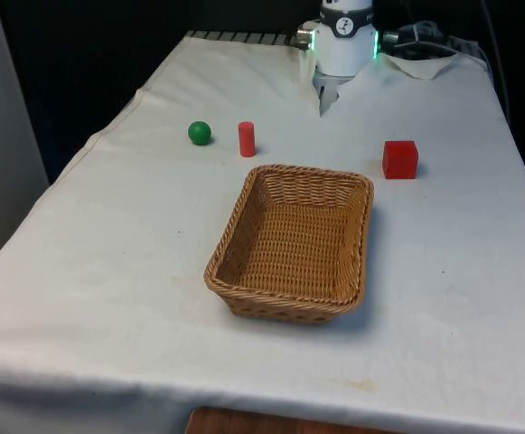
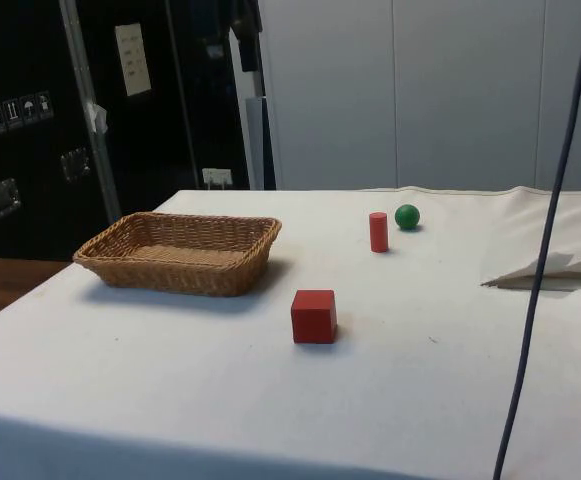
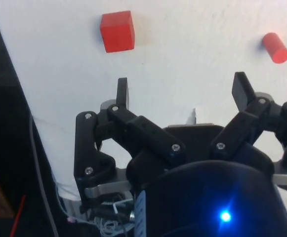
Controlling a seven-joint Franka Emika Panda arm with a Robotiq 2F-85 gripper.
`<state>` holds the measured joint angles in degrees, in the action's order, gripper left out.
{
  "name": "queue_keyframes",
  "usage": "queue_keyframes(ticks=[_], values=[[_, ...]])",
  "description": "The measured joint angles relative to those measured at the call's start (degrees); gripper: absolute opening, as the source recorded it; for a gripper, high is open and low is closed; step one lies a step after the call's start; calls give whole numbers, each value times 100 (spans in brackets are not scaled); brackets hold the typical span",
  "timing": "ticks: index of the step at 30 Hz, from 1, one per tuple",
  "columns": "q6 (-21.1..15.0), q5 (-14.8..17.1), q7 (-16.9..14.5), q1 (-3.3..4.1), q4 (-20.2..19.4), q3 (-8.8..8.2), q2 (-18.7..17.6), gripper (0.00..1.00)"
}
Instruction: Pick up the object to the left of the cylinder and place it into the basket.
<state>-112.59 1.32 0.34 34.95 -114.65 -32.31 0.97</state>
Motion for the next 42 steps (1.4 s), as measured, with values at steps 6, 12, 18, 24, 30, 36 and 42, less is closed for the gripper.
queue_keyframes(ticks=[6,12,18,24,30,36,42], values=[[-464,-155,178,6,-516,149,235,100],[-773,-252,315,6,-911,258,384,100],[-1140,-378,516,6,-1375,407,533,100],[-1524,-435,688,6,-1788,561,613,100],[-1879,-504,871,6,-2114,722,630,100],[-2212,-550,1066,11,-2418,900,630,100],[-2590,-630,1295,11,-2687,1089,550,100]])
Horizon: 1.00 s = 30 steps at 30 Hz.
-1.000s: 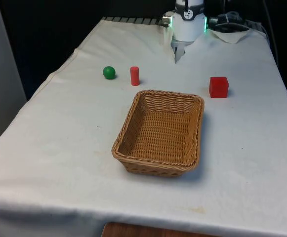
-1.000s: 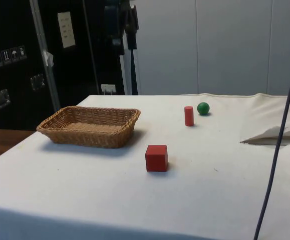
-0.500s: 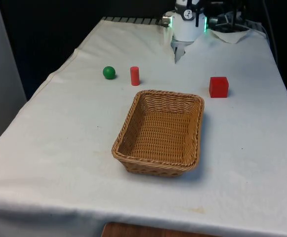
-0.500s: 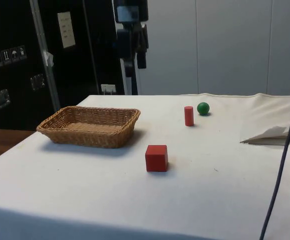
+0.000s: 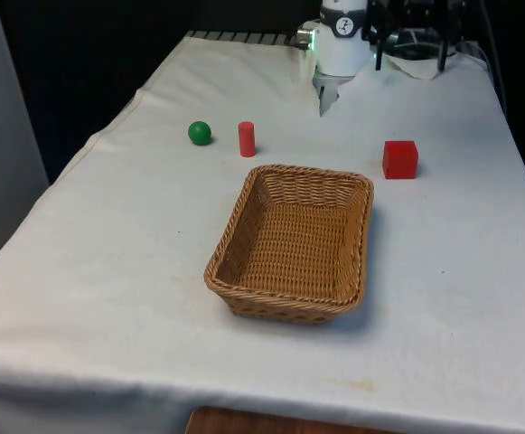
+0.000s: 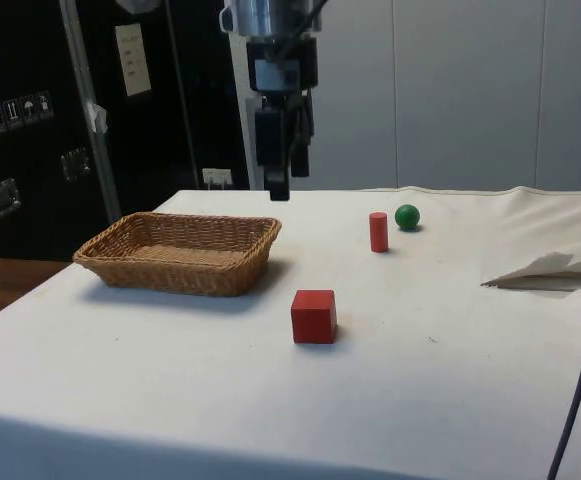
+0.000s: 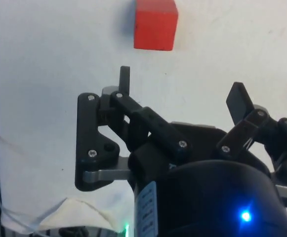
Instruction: Pick up the object to the left of the cylinder and place it into the basket.
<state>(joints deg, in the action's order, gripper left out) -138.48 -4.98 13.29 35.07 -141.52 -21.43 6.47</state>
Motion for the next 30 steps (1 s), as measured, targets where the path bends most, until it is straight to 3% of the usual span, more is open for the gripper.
queue_keyframes(ticks=[6,12,30], values=[[-201,0,46,0,-74,34,-138,100],[-647,6,86,-6,-160,34,-510,100],[-1501,52,269,0,-338,126,-1364,100]])
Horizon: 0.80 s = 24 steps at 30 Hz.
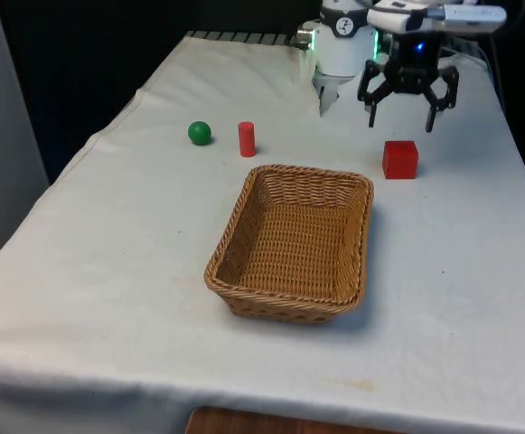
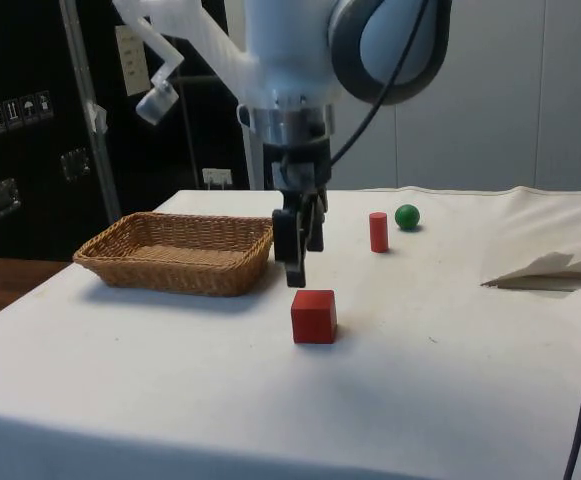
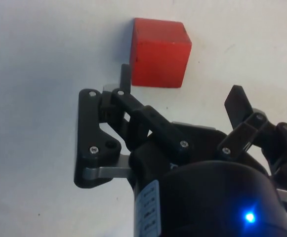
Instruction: Pick up the object to the left of the cylinder and place it into the basket.
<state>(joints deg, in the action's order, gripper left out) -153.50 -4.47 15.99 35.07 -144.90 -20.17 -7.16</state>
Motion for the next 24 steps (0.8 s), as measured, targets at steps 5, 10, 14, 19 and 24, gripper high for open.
queue_keyframes(ticks=[5,10,14,19,24], values=[[-206,0,29,0,0,6,-223,100],[-476,0,80,0,-6,17,-510,100],[-722,0,132,0,-17,34,-756,100],[-991,0,189,0,-52,57,-934,100],[-991,0,189,0,-52,57,-922,93]])
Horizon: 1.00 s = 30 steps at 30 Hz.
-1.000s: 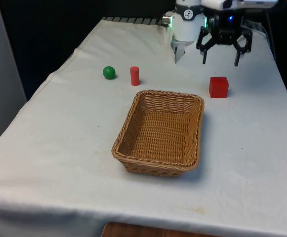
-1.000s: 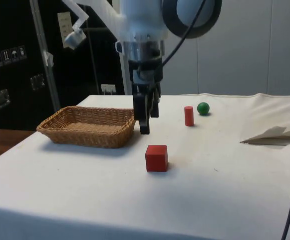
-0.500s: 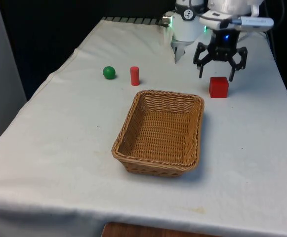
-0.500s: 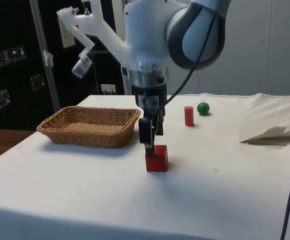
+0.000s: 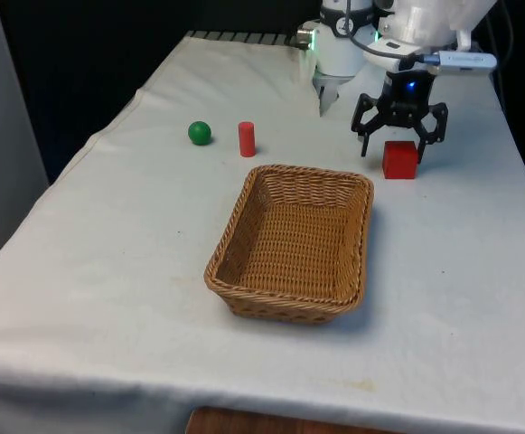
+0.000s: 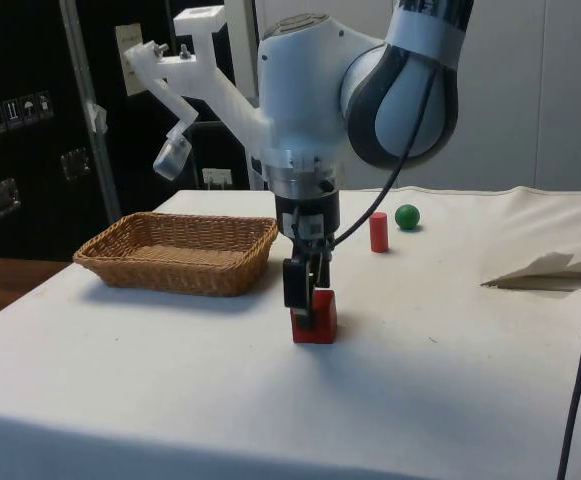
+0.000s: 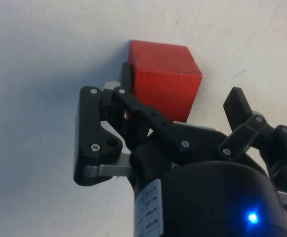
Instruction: Pick up the object to the left of the cylinder and place it into the basket.
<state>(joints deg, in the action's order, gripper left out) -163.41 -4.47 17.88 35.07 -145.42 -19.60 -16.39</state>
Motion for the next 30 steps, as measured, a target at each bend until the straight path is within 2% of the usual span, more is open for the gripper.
queue_keyframes(ticks=[1,2,3,8,21,27,30], values=[[0,0,0,0,0,0,0,93],[6,0,0,0,0,0,0,83],[6,0,0,0,0,0,0,59],[11,0,0,0,6,0,6,2],[23,0,0,-6,29,-6,11,0],[327,0,0,-6,149,-52,235,0],[556,-11,0,-11,172,-74,481,0]])
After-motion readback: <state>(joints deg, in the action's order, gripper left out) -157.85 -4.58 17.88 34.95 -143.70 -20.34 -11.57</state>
